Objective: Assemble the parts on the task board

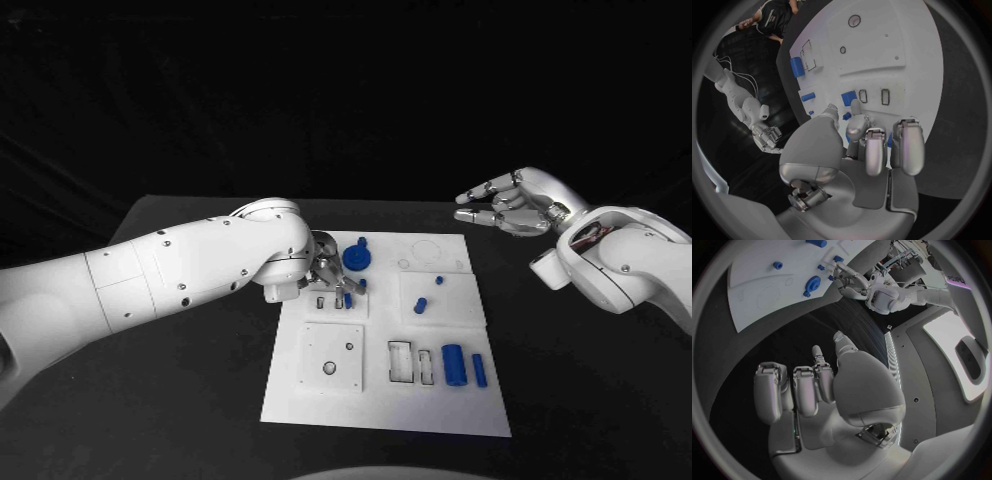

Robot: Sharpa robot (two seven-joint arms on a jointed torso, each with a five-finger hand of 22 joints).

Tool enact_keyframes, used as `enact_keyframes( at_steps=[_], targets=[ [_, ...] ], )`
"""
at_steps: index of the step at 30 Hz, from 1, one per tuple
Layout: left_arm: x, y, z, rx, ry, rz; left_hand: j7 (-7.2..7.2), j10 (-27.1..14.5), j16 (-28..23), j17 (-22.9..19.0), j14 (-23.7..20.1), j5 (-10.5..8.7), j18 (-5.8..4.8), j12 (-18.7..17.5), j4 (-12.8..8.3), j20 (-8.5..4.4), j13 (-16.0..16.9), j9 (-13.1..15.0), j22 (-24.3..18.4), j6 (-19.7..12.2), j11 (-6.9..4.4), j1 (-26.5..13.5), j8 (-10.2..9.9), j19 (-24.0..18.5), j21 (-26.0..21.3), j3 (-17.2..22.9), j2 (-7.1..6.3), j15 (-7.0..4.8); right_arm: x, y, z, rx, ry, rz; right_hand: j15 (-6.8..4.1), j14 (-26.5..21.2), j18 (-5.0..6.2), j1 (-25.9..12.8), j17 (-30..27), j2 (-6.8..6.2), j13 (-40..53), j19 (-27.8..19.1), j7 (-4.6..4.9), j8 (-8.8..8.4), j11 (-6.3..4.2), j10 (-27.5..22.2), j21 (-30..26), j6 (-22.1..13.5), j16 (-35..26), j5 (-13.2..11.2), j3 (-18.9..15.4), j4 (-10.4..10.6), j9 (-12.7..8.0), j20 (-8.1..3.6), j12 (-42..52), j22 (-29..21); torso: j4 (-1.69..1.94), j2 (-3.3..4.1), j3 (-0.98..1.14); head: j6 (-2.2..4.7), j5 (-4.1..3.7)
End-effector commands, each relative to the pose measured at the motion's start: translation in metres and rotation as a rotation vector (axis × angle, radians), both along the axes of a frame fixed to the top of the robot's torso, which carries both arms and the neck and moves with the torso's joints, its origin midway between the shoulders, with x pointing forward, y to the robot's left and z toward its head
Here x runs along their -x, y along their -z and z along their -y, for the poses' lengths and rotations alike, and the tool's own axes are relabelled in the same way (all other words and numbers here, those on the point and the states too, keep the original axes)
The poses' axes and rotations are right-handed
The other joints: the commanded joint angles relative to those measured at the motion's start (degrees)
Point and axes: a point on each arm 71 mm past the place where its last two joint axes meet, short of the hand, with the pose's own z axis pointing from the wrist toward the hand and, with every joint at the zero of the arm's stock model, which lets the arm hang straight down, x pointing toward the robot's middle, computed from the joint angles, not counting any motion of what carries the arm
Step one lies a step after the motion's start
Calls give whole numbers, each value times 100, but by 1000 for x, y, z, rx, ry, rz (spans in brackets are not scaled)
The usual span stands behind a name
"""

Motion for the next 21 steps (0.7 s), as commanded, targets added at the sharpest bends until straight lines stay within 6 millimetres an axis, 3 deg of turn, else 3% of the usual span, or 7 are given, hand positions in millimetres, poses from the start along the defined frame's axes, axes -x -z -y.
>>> enact_keyframes(
  at_steps=[1,12,21],
  targets=[
    [1,3,-8,-124,-53,-43,3,34,17,1509,592,1,-84,20,-2,-18,8,11,357,-24,-13,-5,22,247,31,36,-53,-27,0,1,-1,10,-12,-9,14,404,52,34,610,39,910,-30,-44,22,12,96,-27,11,-21,18,-36,3,7,-18,-20,49,3,0,1,-16,-1],
    [2,5,-4,-131,-38,-52,-3,42,17,1509,592,1,-87,31,-15,-20,22,62,382,-34,-18,63,41,252,42,212,-93,-31,0,2,-2,12,-14,-14,14,404,52,35,608,42,910,-30,-44,22,11,96,-27,12,-22,28,-38,3,7,-19,-19,48,4,-2,1,-44,-12],
    [2,5,-3,-132,-36,-52,-4,42,17,1509,592,3,-88,29,-17,-25,26,131,397,-56,-22,235,42,251,45,643,-166,-33,0,2,-2,13,-15,-16,13,404,52,36,607,44,911,-30,-44,23,11,97,-28,13,-23,34,-38,3,8,-19,-18,48,1,-5,4,-53,5]
  ],
)
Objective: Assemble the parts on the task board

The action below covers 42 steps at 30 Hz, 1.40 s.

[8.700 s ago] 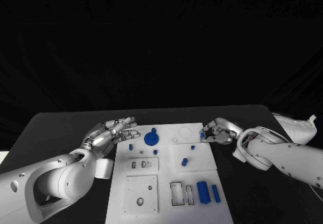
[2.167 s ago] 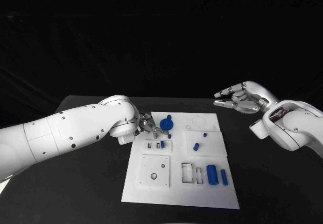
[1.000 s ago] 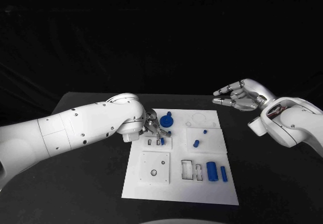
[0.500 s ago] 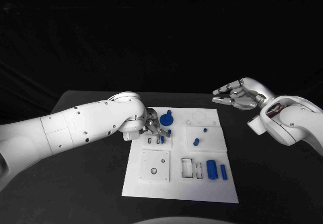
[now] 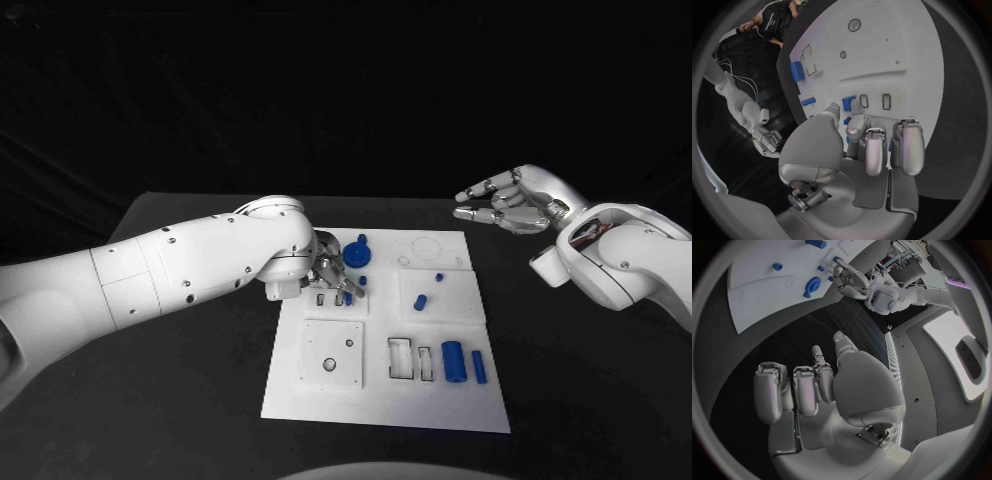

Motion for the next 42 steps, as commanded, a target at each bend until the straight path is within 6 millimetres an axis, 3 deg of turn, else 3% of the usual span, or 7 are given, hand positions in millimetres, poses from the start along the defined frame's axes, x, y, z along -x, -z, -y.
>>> enact_keyframes(
  at_steps=[1,13,27,37,42],
  targets=[
    [1,2,-8,-117,-65,-27,8,20,17,1510,592,3,-89,26,-1,-24,3,14,402,-46,-1,89,17,252,24,111,-12,-34,0,1,-2,10,-14,-6,13,404,52,14,608,22,911,-30,-44,23,11,97,-28,13,-23,35,-39,3,9,-19,-18,49,-2,0,3,-3,11],
    [0,3,-5,-113,-65,-35,4,16,17,1510,592,1,-90,18,-9,-25,1,49,412,-58,-4,177,-1,251,25,433,-45,-36,2,1,-5,8,-27,-3,13,405,52,19,612,29,913,-29,-44,24,10,99,-28,13,-22,52,-39,1,9,-20,-14,50,-5,5,0,-7,5],
    [-3,7,-6,-130,-63,-53,2,22,17,1510,592,0,-94,25,-15,-26,10,59,432,-60,-6,198,-6,256,35,512,-53,-37,3,1,-7,8,-34,-7,12,406,52,26,612,40,918,-28,-45,26,9,105,-29,16,-22,71,-39,-1,9,-21,-3,50,-2,2,2,-40,-19],
    [-3,8,-8,-140,-59,-67,-19,14,17,1510,592,13,-97,6,-134,-39,4,97,462,-79,-25,494,-38,260,45,934,-83,-55,3,2,-8,9,-37,-10,12,405,52,25,611,40,918,-28,-45,26,9,105,-30,17,-23,72,-40,-1,9,-21,-3,49,-6,1,3,-47,-20],
    [-2,9,-8,-128,-63,-80,-29,-10,17,1510,592,265,-96,-35,-338,-58,-18,102,466,-141,-43,795,-103,258,42,1413,-1,-72,3,2,-8,9,-37,-10,11,404,52,24,605,42,918,-29,-46,28,8,106,-32,19,-26,75,-42,0,10,-21,-2,46,1,1,0,-40,-16]
  ],
)
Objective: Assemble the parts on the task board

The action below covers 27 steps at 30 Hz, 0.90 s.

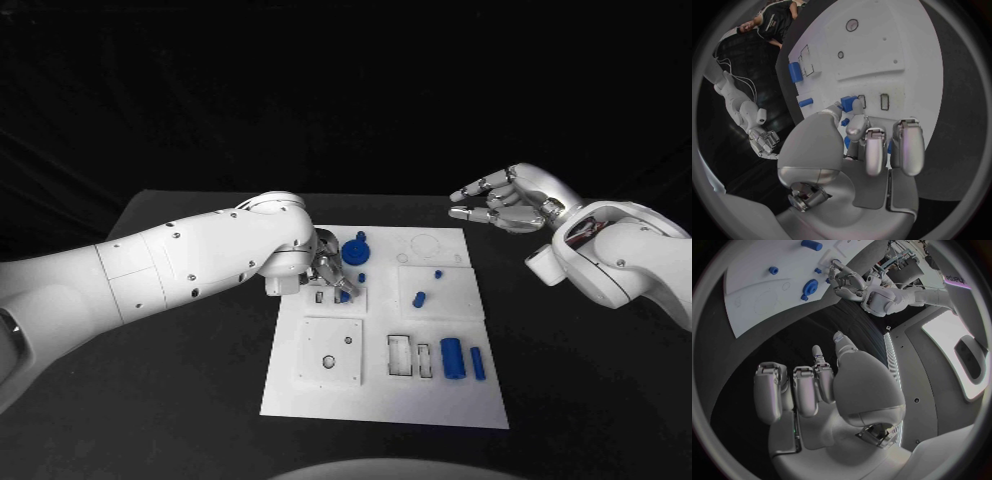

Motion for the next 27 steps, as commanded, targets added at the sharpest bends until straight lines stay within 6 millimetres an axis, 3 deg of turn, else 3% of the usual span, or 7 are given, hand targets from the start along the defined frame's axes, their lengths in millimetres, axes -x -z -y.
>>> enact_keyframes(
  at_steps=[1,8,12,27],
  targets=[
    [3,6,-9,-111,-68,-56,-14,-16,17,1507,611,189,-95,-46,-127,-59,-24,10,464,-59,-43,224,-56,252,18,310,92,-50,1,1,-2,9,-17,-3,11,404,52,24,607,42,918,-29,-29,28,8,106,-32,1,-26,19,-42,0,7,-21,-2,49,6,-1,-3,4,6],
    [3,6,-10,-98,-75,-66,48,-17,17,1507,611,877,-91,-134,-388,-28,-82,141,456,-126,6,28,-46,241,-2,1655,-233,-13,0,1,-2,9,-16,-2,11,405,52,22,607,43,922,-28,-29,29,8,110,-32,4,-27,20,-45,2,7,-22,5,50,6,1,-3,6,19],
    [4,6,-11,-93,-78,-69,55,-11,17,1507,611,1106,-90,-153,-524,-14,-94,211,453,-155,16,-138,-21,238,-9,2029,-341,-5,0,1,-2,9,-15,-2,11,405,52,22,607,43,922,-28,-29,29,8,110,-32,4,-27,20,-45,2,7,-22,5,50,7,6,-4,7,25],
    [4,4,-14,-45,-95,-49,72,-4,17,1507,611,1432,-81,-190,-955,-6,-114,345,426,-178,20,-335,24,225,-39,2486,-548,4,-1,3,-2,10,-15,-4,10,406,51,-7,610,43,923,-26,-31,35,7,114,-32,12,-26,6,-70,19,9,-23,10,52,6,1,3,-18,19]
  ],
)
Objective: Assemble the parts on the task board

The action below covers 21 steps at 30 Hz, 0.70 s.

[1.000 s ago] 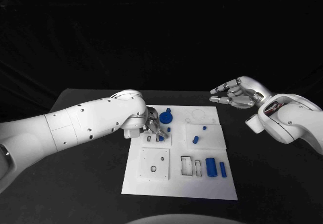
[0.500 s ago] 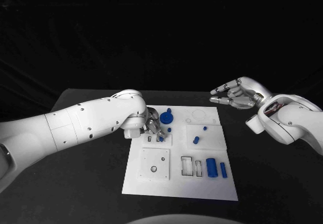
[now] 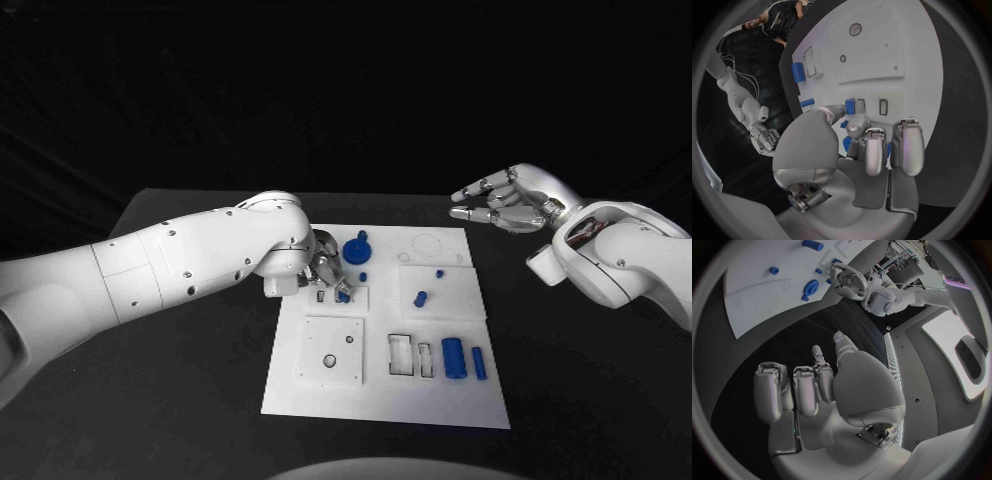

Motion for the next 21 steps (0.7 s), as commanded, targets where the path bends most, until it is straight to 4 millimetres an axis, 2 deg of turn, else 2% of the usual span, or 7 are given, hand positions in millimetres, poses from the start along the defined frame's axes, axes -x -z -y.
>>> enact_keyframes(
  at_steps=[1,12,14,21],
  targets=[
    [1,1,-8,-62,-79,-7,12,28,17,1509,593,34,-82,-1,-933,11,13,127,430,27,37,-4,24,208,-16,883,-50,21,0,1,-1,8,-16,-1,10,406,52,-9,607,44,923,-26,-31,35,7,114,-32,13,-26,6,-35,16,6,-23,10,48,1,0,4,1,-6],
    [4,-6,-12,21,-113,120,2,147,17,1509,593,233,-103,87,-1173,-3,108,152,535,145,20,21,49,250,43,985,-204,9,0,2,0,2,-12,-4,8,406,52,-52,600,74,920,-24,-34,39,5,115,-35,16,-31,13,-58,52,6,-25,8,46,1,-2,12,2,-19],
    [6,-7,-13,27,-115,139,1,160,17,1509,593,254,-107,99,-1184,-4,122,151,555,156,19,19,48,258,54,990,-215,8,0,2,0,2,-12,-4,8,406,52,-52,600,74,920,-24,-34,39,5,115,-35,16,-31,13,-58,52,6,-25,8,46,1,1,6,4,-24],
    [10,-6,-15,25,-120,193,-2,201,17,1509,593,288,-124,146,-1205,-7,171,147,632,179,14,16,45,286,101,1003,-229,4,0,2,1,2,-10,-5,7,407,50,-74,604,90,921,-20,-36,40,4,117,-33,18,-30,20,-70,72,6,-26,12,52,5,-5,7,0,-29]
  ],
)
